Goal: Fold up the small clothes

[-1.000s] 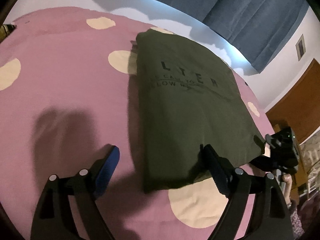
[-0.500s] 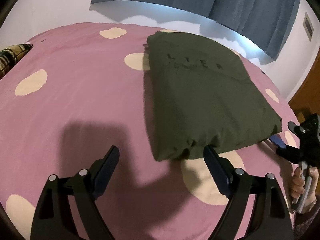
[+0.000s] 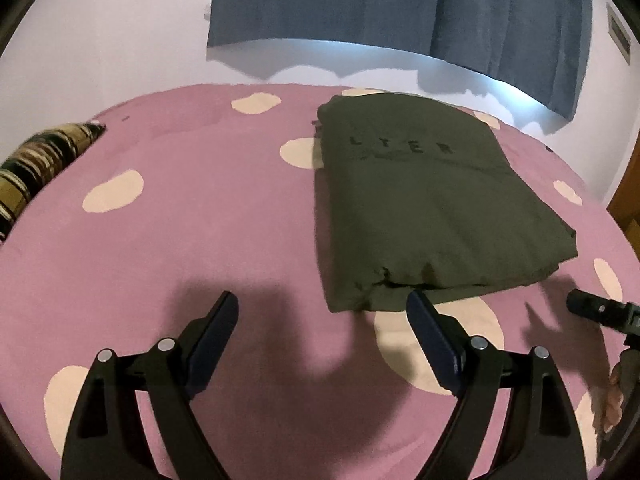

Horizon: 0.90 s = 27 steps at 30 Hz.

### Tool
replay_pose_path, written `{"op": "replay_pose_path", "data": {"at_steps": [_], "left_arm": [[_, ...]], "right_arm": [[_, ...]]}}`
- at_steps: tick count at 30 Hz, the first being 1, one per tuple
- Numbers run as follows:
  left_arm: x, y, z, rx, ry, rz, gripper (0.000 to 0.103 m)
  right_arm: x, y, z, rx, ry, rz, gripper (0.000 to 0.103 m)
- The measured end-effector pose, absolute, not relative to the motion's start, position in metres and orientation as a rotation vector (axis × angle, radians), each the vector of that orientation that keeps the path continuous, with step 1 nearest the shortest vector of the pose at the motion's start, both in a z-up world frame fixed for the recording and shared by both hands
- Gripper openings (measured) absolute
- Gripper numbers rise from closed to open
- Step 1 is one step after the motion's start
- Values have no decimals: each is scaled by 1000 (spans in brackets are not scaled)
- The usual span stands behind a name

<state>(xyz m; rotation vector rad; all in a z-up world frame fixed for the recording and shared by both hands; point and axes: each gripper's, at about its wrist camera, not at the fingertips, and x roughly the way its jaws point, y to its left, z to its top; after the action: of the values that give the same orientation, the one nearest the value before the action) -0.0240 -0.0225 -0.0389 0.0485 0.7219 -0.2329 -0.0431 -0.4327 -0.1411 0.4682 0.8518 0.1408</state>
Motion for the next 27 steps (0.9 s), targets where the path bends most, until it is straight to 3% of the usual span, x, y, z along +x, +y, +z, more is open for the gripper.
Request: {"op": "replay_pose_path", "data": {"at_steps": [4, 27], "left_arm": [[-31, -31, -36, 100, 699, -220, 85], [-40, -35, -34, 41, 743, -158, 85]], "right_arm": [[-44, -418, -138, 357, 863, 66, 91], [-51, -420, -133, 314, 843, -5, 91]]}}
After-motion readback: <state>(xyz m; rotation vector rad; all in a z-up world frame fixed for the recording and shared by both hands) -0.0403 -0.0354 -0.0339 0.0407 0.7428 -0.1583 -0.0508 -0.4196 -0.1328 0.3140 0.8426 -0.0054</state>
